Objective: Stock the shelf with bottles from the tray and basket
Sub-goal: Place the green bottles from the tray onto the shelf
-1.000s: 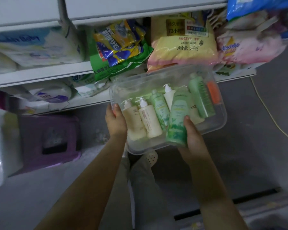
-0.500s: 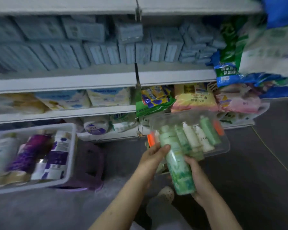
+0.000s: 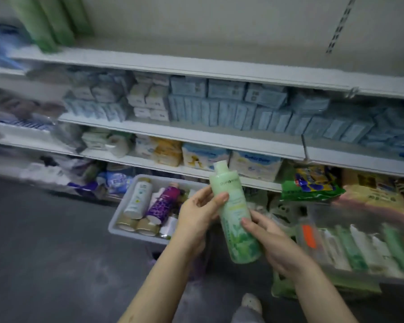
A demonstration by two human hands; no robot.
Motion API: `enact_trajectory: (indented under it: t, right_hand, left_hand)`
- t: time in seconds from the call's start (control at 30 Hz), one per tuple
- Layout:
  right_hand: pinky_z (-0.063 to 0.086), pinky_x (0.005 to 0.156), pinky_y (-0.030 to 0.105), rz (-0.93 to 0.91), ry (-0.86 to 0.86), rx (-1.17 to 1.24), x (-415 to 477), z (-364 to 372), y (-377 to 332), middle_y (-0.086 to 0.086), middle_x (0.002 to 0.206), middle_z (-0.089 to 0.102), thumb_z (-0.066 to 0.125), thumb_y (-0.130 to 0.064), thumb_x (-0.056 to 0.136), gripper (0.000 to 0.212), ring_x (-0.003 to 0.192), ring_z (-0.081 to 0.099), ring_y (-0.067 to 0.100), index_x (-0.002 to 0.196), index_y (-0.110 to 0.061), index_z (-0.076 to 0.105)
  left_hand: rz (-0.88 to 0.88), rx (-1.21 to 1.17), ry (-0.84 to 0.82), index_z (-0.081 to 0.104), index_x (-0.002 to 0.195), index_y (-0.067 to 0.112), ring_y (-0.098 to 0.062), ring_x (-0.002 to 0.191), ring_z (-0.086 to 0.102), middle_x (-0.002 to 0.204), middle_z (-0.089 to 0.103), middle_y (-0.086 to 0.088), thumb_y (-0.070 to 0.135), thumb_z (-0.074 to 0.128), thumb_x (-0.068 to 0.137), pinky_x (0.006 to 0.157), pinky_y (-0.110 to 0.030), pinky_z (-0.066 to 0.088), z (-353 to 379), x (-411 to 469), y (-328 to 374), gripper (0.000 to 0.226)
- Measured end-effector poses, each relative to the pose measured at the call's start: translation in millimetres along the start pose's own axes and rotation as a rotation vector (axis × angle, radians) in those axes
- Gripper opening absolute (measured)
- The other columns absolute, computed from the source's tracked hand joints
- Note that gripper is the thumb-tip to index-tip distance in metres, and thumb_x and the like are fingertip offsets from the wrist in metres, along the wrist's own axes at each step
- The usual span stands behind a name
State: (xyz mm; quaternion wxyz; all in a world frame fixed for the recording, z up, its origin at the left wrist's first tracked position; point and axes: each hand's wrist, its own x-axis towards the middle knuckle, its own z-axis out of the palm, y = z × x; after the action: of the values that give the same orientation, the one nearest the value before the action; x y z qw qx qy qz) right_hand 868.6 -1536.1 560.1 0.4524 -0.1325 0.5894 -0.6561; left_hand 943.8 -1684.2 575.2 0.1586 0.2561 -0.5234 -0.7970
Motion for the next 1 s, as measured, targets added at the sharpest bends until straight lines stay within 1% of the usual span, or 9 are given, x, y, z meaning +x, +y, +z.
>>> enact_trajectory:
  t: [0.13, 0.23, 0.33, 0.47, 0.57, 0.67, 0.77, 0.87, 1.0]
  right_hand:
    - [0.055, 0.077, 0.028, -0.039, -0.067, -0.090, 36.3, 44.3, -16.5, 0.007, 0.113, 0.072, 0.088, -0.052, 0.057, 0.078, 0.102, 0.069, 0.021, 0.121, -0.015, 0.064]
    - [0.055, 0.079, 0.030, -0.082, -0.092, -0.112, 60.2, 66.3, -29.3, 0.008, 0.112, 0.072, 0.075, -0.035, 0.079, 0.046, 0.105, 0.068, 0.024, 0.120, -0.015, 0.065]
    - [0.056, 0.077, 0.029, -0.124, -0.113, -0.089, 87.7, 79.2, -44.5, 0.008, 0.108, 0.073, 0.068, -0.033, 0.080, 0.042, 0.100, 0.070, 0.023, 0.117, -0.012, 0.066]
    - [0.057, 0.072, 0.027, -0.172, -0.137, -0.052, 131.2, 100.7, -73.0, 0.006, 0.104, 0.075, 0.063, -0.029, 0.078, 0.043, 0.095, 0.072, 0.019, 0.117, -0.010, 0.064]
    - [0.057, 0.070, 0.026, -0.211, -0.159, -0.086, 160.7, 123.5, -90.7, 0.005, 0.104, 0.075, 0.067, -0.026, 0.075, 0.045, 0.095, 0.072, 0.020, 0.118, -0.010, 0.064]
    - [0.057, 0.071, 0.025, -0.232, -0.204, -0.128, 181.9, 151.0, -104.4, 0.003, 0.104, 0.075, 0.069, -0.025, 0.076, 0.040, 0.096, 0.072, 0.019, 0.114, -0.014, 0.065]
    - [0.057, 0.069, 0.023, -0.253, -0.241, -0.156, 202.8, 183.8, -109.4, 0.003, 0.102, 0.075, 0.068, -0.025, 0.077, 0.032, 0.094, 0.072, 0.017, 0.108, -0.017, 0.067]
    - [0.057, 0.071, 0.025, -0.260, -0.223, -0.141, 225.9, 222.4, -107.2, 0.002, 0.103, 0.075, 0.068, -0.026, 0.076, 0.034, 0.095, 0.072, 0.017, 0.109, -0.017, 0.067]
    - [0.057, 0.069, 0.024, -0.267, -0.178, -0.108, 255.8, 285.2, -100.9, 0.002, 0.102, 0.075, 0.067, -0.025, 0.076, 0.032, 0.094, 0.072, 0.018, 0.108, -0.018, 0.068]
  left_hand:
    - [0.077, 0.022, 0.023, 0.063, 0.120, 0.006, -0.030, 0.105, 0.067, 0.111, 0.071, -0.013, 0.021, 0.070, 0.080, 0.079, -0.033, 0.057, -46.5, 4.1, 33.5, 0.043]
    - [0.082, 0.075, -0.025, 0.059, 0.127, 0.013, -0.031, 0.113, 0.063, 0.118, 0.069, -0.010, 0.028, 0.067, 0.087, 0.090, -0.039, 0.051, -70.5, 14.5, 57.3, 0.043]
    - [0.115, 0.192, 0.021, 0.052, 0.136, 0.021, -0.019, 0.119, 0.060, 0.129, 0.064, -0.001, 0.039, 0.065, 0.088, 0.101, -0.037, 0.047, -85.4, 28.2, 85.0, 0.053]
    - [0.200, 0.265, 0.159, 0.048, 0.139, 0.025, -0.003, 0.116, 0.059, 0.132, 0.059, 0.011, 0.039, 0.058, 0.089, 0.100, -0.028, 0.049, -108.6, 37.5, 114.6, 0.054]
    - [0.237, 0.212, 0.267, 0.051, 0.136, 0.026, -0.004, 0.113, 0.061, 0.126, 0.063, 0.013, 0.048, 0.060, 0.079, 0.101, -0.035, 0.049, -132.3, 41.8, 130.0, 0.062]
    - [0.252, 0.115, 0.346, 0.058, 0.126, 0.031, -0.008, 0.111, 0.063, 0.118, 0.068, 0.012, 0.054, 0.070, 0.078, 0.095, -0.034, 0.050, -158.9, 48.6, 142.7, 0.055]
    - [0.268, 0.054, 0.383, 0.062, 0.117, 0.032, -0.012, 0.110, 0.065, 0.114, 0.070, 0.013, 0.050, 0.072, 0.074, 0.089, -0.033, 0.052, -191.5, 60.4, 155.9, 0.048]
    - [0.282, 0.040, 0.384, 0.061, 0.114, 0.036, -0.011, 0.109, 0.066, 0.116, 0.070, 0.013, 0.050, 0.070, 0.074, 0.091, -0.035, 0.052, -232.4, 71.7, 170.7, 0.044]
    - [0.283, 0.058, 0.347, 0.059, 0.114, 0.039, -0.009, 0.107, 0.066, 0.115, 0.070, 0.014, 0.058, 0.071, 0.061, 0.091, -0.033, 0.051, -297.0, 78.8, 201.0, 0.057]
